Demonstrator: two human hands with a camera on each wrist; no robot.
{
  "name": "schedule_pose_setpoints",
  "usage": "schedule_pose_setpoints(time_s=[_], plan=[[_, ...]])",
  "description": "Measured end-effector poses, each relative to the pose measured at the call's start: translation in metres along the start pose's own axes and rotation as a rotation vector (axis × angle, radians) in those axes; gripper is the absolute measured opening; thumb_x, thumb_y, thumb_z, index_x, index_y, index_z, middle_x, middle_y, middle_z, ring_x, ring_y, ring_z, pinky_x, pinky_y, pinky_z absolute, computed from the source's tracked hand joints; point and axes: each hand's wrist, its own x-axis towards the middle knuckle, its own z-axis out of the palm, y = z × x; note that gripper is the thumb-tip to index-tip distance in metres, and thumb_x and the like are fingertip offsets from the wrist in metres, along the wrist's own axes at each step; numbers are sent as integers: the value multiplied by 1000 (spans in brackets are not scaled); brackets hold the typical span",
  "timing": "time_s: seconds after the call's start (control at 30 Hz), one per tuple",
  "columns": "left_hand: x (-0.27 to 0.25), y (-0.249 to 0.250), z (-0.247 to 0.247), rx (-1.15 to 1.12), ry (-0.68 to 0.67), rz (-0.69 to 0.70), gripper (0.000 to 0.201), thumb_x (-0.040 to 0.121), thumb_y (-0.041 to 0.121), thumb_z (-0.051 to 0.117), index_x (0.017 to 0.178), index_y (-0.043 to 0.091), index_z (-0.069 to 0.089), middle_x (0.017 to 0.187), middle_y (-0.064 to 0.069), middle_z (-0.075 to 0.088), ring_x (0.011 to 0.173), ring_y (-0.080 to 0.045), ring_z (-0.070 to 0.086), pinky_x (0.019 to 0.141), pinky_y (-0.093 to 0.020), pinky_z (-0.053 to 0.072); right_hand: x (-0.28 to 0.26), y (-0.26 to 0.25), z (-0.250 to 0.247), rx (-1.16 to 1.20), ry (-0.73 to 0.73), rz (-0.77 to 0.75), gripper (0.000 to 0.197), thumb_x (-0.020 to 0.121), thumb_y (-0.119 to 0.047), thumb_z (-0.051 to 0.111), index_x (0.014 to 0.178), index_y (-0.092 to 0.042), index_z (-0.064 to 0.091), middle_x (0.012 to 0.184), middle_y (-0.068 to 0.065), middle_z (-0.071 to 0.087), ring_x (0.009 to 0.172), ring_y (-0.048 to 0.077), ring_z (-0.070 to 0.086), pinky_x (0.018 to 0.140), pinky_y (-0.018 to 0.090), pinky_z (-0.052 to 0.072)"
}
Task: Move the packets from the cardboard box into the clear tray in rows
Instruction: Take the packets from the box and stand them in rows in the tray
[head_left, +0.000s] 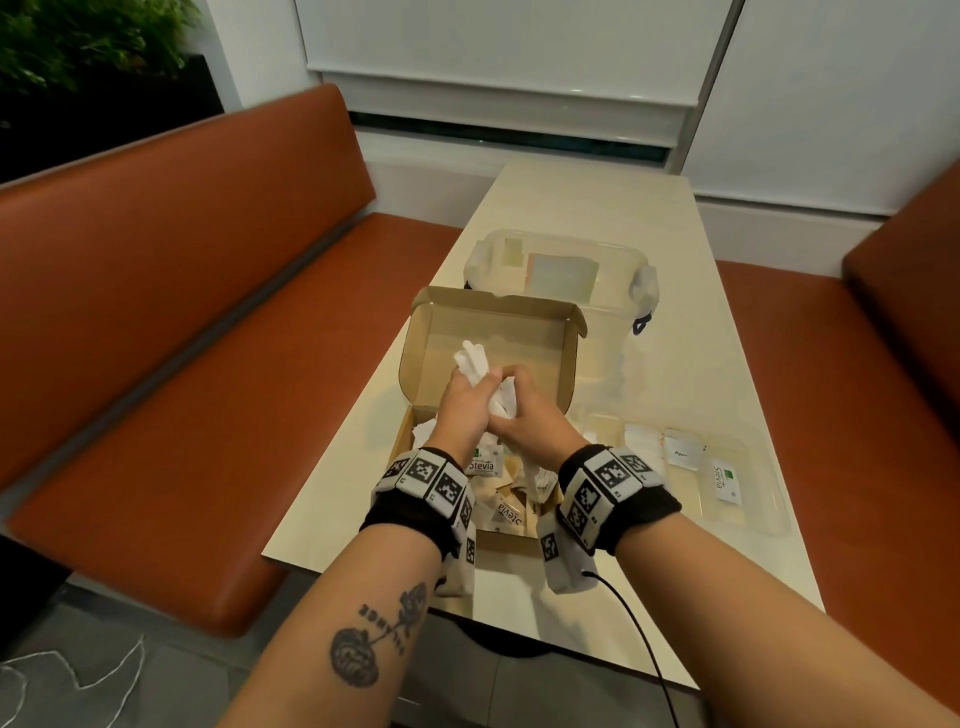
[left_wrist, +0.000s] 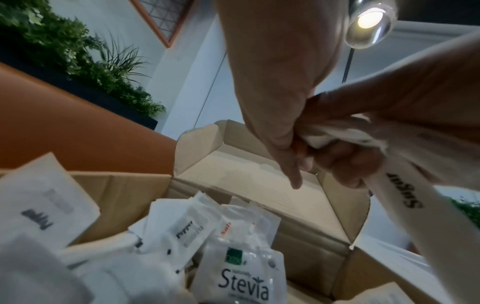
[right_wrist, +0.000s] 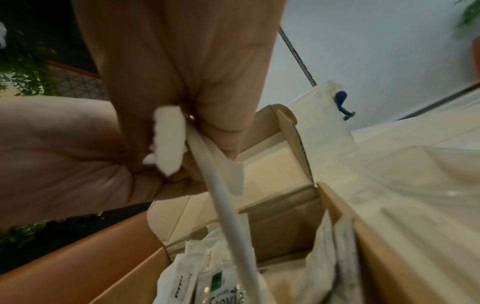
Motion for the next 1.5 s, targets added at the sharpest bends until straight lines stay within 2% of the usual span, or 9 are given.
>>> schedule_pose_setpoints(time_s=[0.17, 0.33, 0.53, 0.67, 0.8, 0.9, 1.03, 1.3, 1.5], plan=[[9, -7, 1, -33, 151, 12, 31, 98, 21, 48, 126, 9, 43, 107, -21, 65, 93, -34, 66, 82, -47, 55, -4, 10, -8, 41, -14, 37, 48, 86, -26, 66, 126, -20, 41, 92, -7, 57, 68, 4, 59, 51, 10, 44], [12, -7, 1, -156, 127, -6, 26, 101, 13, 42, 125, 11, 36, 71, -5, 55, 58, -16, 57, 52, -28, 47, 2, 11, -23, 105, 130, 46, 26, 98, -18, 43, 123, -16, 49, 90, -1, 67, 67, 12, 55, 65, 27, 46], [4, -6, 14, -43, -50, 25, 34, 100, 35, 44, 128, 16, 43, 90, -7, 60, 58, -12, 48, 53, -26, 43, 13, -2, -21, 240, 221, -11, 22, 100, -16, 39, 120, -12, 49, 83, -12, 57, 62, -14, 58, 50, 1, 40], [-1, 2, 18, -7, -162, -2, 48, 96, 51, 43, 132, 18, 45, 79, -4, 53, 49, -11, 45, 45, -24, 40, 13, -3, -15, 390, 236, 38, 18, 101, -23, 38, 112, -15, 50, 88, -1, 61, 63, 4, 61, 56, 19, 51], [-3, 4, 18, 122, -270, -38, 60, 91, 62, 44, 129, 16, 51, 98, -10, 63, 68, -17, 58, 69, -33, 51, 14, 0, -14, 446, 281, 76, 20, 102, -25, 34, 112, -17, 49, 86, 11, 61, 51, 15, 56, 49, 29, 47], [-4, 5, 16, -17, -343, -100, 29, 96, 36, 50, 107, 10, 56, 60, -4, 53, 47, -14, 49, 46, -23, 44, 14, 1, -16, 511, 307, 98, 22, 102, -25, 33, 114, -15, 48, 87, 13, 59, 48, 14, 56, 42, 24, 46], [-4, 4, 15, -12, -385, -107, 15, 87, 10, 47, 98, 15, 56, 57, -3, 47, 44, -14, 43, 43, -21, 39, 16, 2, -19, 427, 325, 88, 26, 102, -26, 32, 118, -13, 47, 106, 11, 60, 80, 19, 59, 68, 30, 51], [-1, 4, 19, -10, -274, -94, 19, 91, 15, 52, 107, 7, 58, 67, -8, 56, 54, -19, 52, 54, -29, 44, 9, 3, -27, 460, 221, 159, 42, 101, -44, 28, 127, -16, 47, 115, 4, 58, 104, 20, 58, 90, 32, 47], [4, 3, 22, -179, -66, 5, 31, 90, 24, 63, 112, 2, 59, 73, -3, 63, 58, -16, 62, 54, -26, 51, 4, 0, -28, 795, 166, 397, 57, 97, -55, 29, 125, -9, 48, 90, 4, 58, 67, 15, 62, 50, 26, 52]])
